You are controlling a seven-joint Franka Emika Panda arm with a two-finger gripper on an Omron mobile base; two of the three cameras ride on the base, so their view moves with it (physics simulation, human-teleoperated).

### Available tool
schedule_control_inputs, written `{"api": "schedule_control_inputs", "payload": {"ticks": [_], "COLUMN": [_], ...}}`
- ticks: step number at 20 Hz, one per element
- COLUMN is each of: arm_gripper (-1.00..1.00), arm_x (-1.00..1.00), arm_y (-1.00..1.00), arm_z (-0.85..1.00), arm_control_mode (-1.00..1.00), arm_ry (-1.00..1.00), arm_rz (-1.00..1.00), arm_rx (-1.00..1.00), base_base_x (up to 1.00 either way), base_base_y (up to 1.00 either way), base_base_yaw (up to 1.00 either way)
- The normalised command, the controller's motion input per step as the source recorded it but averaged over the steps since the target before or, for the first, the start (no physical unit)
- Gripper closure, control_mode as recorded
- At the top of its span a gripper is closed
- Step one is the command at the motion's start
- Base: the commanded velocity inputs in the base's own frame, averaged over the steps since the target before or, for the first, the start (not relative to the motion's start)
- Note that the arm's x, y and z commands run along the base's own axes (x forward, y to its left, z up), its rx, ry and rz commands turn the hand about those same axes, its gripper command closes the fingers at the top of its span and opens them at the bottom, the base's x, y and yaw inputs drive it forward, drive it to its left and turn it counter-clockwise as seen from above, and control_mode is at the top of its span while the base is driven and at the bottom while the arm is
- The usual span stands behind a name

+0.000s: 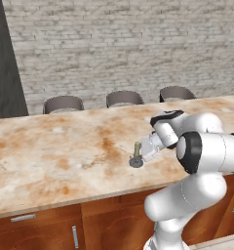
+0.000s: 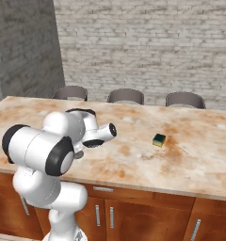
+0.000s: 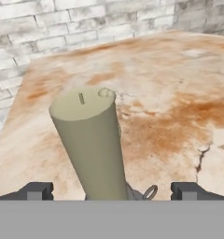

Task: Pick the jar and candle from the dining table and place them in the open cabinet. Close the cabinet after placing the objects.

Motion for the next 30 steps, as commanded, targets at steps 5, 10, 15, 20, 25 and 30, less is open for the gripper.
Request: {"api": "schedule_control_inputs", "payload": {"ticks": [5,10,15,20,25,30], "arm_gripper": [-1.00,-1.00,-1.00,1.00,1.00,1.00], "arm_x": [0.06,0.08,0.09,0.03,0.00,-0.10], "arm_y": [0.05,0.05,0.01,0.00,0.00,0.00], "arm_z": [-0.09,-0.08,-0.05,0.00,0.00,0.08], "arm_control_mode": [-1.00,-1.00,-1.00,-1.00,-1.00,-1.00], "arm_ry": [0.00,0.00,0.00,0.00,0.00,-0.02], "arm_rz": [-0.01,0.00,-0.01,-0.01,-0.01,0.00], "arm_rx": [0.00,0.00,0.00,0.00,0.06,0.12], "base_base_x": [0.00,0.00,0.00,0.00,0.00,0.00], "base_base_y": [0.00,0.00,0.00,0.00,0.00,0.00], "base_base_yaw": [0.00,0.00,0.00,0.00,0.00,0.00]}}
